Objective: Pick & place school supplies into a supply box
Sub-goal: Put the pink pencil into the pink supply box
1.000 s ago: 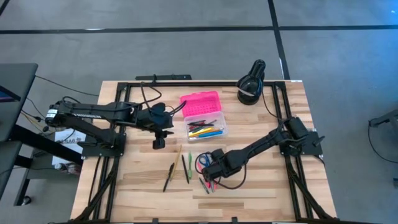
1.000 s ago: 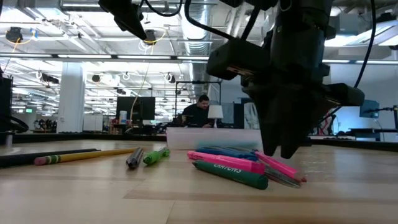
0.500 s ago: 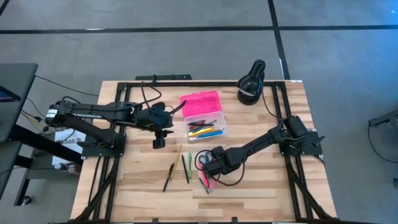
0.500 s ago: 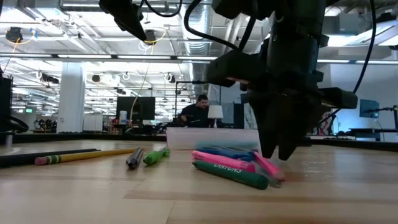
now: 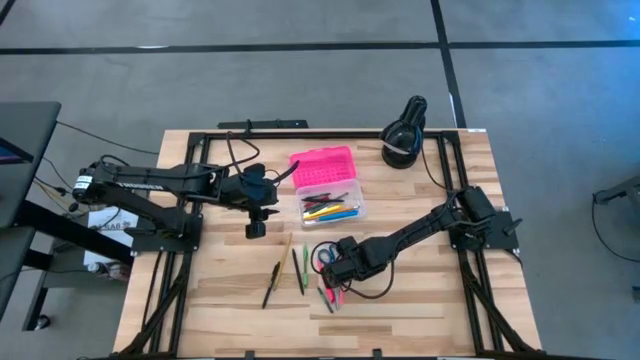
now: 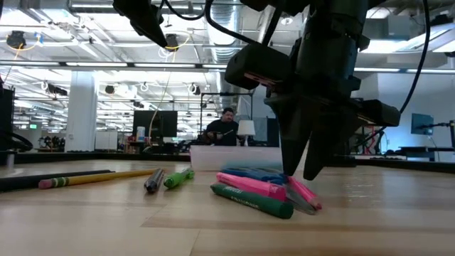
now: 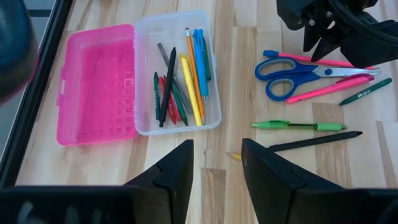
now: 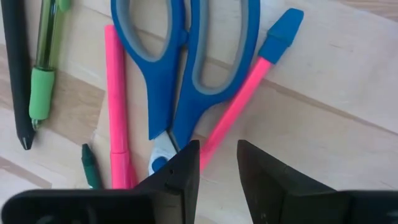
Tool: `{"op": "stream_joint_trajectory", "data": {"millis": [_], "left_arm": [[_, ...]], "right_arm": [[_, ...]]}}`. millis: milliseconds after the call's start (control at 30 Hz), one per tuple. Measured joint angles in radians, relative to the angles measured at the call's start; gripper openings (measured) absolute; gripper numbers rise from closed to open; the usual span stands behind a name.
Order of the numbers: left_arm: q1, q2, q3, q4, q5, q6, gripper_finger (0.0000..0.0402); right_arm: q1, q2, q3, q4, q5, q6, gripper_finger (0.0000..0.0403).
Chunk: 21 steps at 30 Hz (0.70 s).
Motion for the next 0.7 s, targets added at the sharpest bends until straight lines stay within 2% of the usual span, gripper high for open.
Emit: {"op": "stream_joint_trajectory", "data": {"millis": [300, 500, 700], "left_arm": [[0.0, 0.0, 0.0, 0.001, 0.0, -0.011, 0.013], [0.0, 0.0, 0.0, 0.001, 0.001, -0.018, 0.013], [0.0, 0.0, 0.0, 0.001, 0.001, -0.017, 0.013]], "right_arm": [[-0.001, 0.001, 0.0, -0.017, 0.034, 0.0, 0.0101], [0.0, -0.002, -0.054, 0.053, 0.02, 0.028, 0.0101], [0.014, -0.002, -0.058, 0.042, 0.013, 0.033, 0.01]]}}
